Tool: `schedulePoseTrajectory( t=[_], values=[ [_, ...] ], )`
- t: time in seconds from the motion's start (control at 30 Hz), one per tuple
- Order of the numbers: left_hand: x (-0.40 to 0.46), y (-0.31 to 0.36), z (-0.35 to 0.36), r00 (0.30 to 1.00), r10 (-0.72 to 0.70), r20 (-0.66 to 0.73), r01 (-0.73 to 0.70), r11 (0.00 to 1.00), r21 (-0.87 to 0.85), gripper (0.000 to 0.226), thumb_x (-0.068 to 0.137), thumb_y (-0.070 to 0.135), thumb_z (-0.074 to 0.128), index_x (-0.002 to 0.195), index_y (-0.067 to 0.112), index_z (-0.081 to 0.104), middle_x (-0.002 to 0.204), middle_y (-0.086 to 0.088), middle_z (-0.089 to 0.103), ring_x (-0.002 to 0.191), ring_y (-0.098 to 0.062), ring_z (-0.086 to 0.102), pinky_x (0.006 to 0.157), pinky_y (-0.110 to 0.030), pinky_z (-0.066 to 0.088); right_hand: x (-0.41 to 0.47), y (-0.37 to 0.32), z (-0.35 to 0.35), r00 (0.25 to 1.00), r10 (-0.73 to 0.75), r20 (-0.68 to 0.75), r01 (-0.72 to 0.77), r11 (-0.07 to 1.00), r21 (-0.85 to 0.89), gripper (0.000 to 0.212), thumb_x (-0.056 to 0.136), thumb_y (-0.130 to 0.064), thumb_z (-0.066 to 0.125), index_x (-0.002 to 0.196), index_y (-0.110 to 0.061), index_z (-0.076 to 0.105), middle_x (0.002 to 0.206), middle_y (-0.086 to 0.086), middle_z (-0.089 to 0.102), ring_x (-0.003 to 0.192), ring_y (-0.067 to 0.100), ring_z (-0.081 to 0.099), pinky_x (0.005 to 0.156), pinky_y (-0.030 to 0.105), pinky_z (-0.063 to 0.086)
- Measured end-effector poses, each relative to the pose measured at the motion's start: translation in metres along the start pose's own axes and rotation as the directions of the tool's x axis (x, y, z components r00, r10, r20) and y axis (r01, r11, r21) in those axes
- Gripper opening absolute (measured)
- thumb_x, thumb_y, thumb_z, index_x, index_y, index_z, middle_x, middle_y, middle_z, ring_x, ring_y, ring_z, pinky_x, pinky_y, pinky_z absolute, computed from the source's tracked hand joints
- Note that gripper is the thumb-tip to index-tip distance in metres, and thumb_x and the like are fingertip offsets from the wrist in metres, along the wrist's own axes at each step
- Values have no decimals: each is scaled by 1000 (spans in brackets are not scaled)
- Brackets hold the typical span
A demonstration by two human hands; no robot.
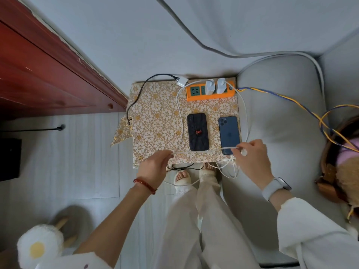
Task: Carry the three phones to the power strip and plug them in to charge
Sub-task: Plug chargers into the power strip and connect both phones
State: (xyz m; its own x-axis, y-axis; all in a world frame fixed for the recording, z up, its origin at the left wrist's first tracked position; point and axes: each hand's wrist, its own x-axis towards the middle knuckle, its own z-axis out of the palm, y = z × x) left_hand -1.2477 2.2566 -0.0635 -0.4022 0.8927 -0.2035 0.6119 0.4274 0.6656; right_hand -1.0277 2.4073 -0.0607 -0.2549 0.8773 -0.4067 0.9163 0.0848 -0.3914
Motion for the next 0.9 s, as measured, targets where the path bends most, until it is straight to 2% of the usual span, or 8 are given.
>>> schedulePoseTrajectory(
  t=[0.07,0.13,0.2,0.27,0.33,0.5,0.7,0.9],
  values=[
    [-4,-6,1,998,53,44,-57,995,86,20,88,9,48,96,6,66,85,-14,69,71,-31,64,57,-40,54,3,-4,-1,991,121,54,-123,992,42,26,89,-35,50,99,-12,58,91,8,53,84,26,53,66,33,44],
    [-5,-11,6,992,48,116,-66,985,159,20,88,10,49,99,9,65,82,-14,66,70,-32,61,54,-37,51,7,-15,-1,948,257,189,-313,866,389,16,90,-22,49,101,-10,53,89,11,59,76,26,58,67,39,51],
    [-5,-17,12,981,30,194,-75,971,226,20,88,8,50,101,12,65,82,-12,64,70,-31,60,52,-31,45,12,-26,-6,888,318,333,-446,416,792,14,88,-1,46,97,-8,53,92,14,61,83,26,62,72,35,55],
    [-6,-27,18,961,10,277,-94,951,294,22,88,7,50,102,16,63,84,-10,62,69,-30,59,52,-27,36,18,-35,-11,839,346,420,-428,-59,902,18,87,4,42,91,-9,53,92,14,61,88,28,64,77,35,54],
    [-6,-37,23,938,-37,345,-96,928,360,25,89,9,47,107,21,61,89,-7,61,72,-28,59,54,-26,35,25,-40,-14,800,406,441,-377,-231,897,12,88,0,42,88,-9,51,83,12,61,75,24,64,68,33,54],
    [-5,-56,26,887,-196,419,-37,873,486,30,91,11,42,112,28,56,96,-2,59,81,-23,59,61,-27,41,36,-37,-12,828,463,316,-336,-42,941,7,93,-19,47,92,-13,49,52,0,53,45,13,47,43,18,43],
    [12,-54,35,801,-312,512,103,913,395,39,91,18,42,130,23,44,131,-3,48,116,-24,50,89,-38,47,29,-23,12,955,176,240,-297,616,729,18,96,-11,36,105,-11,52,53,3,47,40,10,47,40,19,45],
    [55,-18,65,848,-370,380,431,898,-85,43,90,16,46,132,10,40,139,-13,42,121,-26,48,103,-35,38,53,-20,59,898,237,371,-434,619,655,11,95,-10,35,90,-8,45,92,17,60,74,23,58,69,34,49]
  ],
)
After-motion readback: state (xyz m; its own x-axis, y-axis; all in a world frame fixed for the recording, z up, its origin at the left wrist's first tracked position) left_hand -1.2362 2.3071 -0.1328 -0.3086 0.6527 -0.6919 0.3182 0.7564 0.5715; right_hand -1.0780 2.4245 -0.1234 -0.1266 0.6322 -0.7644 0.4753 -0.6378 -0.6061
